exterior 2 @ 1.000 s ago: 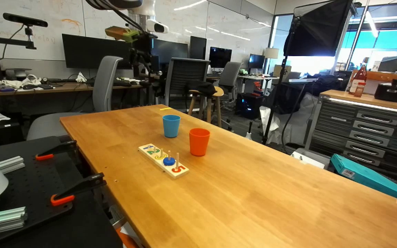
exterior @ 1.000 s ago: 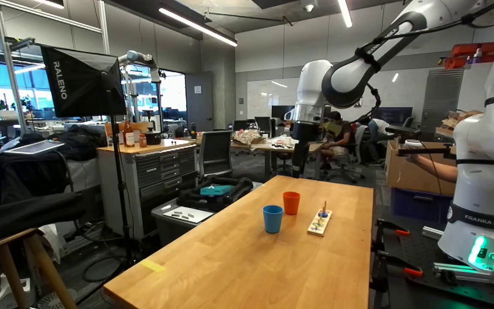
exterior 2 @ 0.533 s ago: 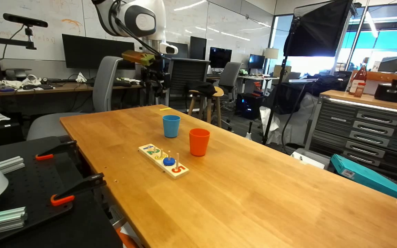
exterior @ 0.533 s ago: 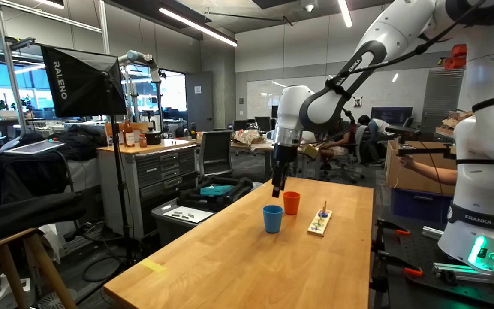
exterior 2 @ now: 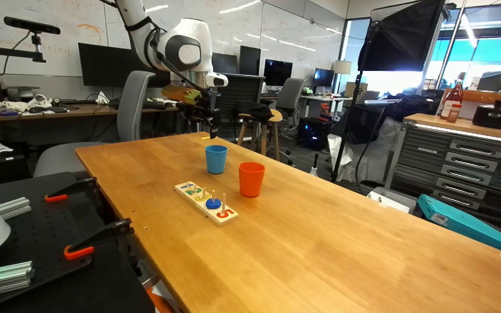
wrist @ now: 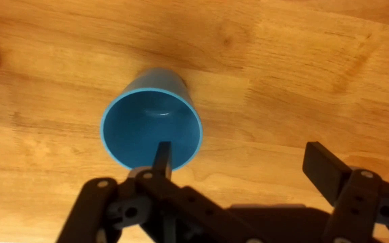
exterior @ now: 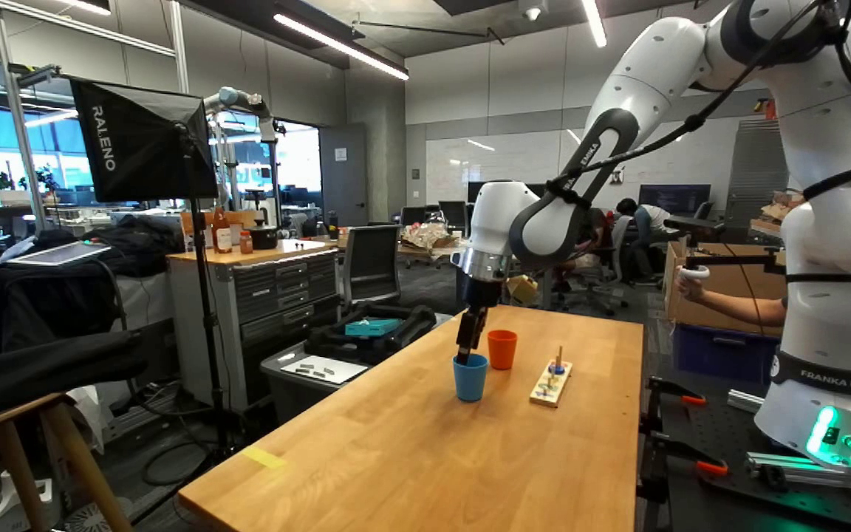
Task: Put the blue cup in the orange one
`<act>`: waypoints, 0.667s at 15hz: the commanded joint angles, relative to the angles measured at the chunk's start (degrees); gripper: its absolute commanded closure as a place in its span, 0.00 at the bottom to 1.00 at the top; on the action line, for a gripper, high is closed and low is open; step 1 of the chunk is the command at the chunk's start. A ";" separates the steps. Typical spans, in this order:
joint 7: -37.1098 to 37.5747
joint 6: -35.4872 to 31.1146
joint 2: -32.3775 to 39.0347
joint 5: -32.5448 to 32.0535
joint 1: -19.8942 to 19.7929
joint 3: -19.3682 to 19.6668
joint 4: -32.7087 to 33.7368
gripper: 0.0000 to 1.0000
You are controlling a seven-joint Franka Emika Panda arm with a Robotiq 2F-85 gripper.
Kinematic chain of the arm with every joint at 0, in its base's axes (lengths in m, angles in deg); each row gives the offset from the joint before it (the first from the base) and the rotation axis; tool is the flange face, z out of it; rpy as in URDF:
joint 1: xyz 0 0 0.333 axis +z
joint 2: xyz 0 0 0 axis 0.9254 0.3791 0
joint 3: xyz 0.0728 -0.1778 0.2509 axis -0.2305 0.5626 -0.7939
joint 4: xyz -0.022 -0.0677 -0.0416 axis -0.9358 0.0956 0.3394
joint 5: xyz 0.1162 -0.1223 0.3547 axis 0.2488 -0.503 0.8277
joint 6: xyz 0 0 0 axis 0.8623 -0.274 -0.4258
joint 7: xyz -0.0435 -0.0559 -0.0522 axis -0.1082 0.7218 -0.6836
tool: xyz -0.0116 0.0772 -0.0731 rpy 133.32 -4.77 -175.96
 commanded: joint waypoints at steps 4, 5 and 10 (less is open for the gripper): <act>4.68 -5.66 5.43 -2.66 2.81 2.44 1.71 0.00; 5.19 -6.10 6.00 -3.00 3.21 2.92 1.83 0.00; 6.45 -8.69 7.99 -3.92 4.56 5.15 2.05 0.27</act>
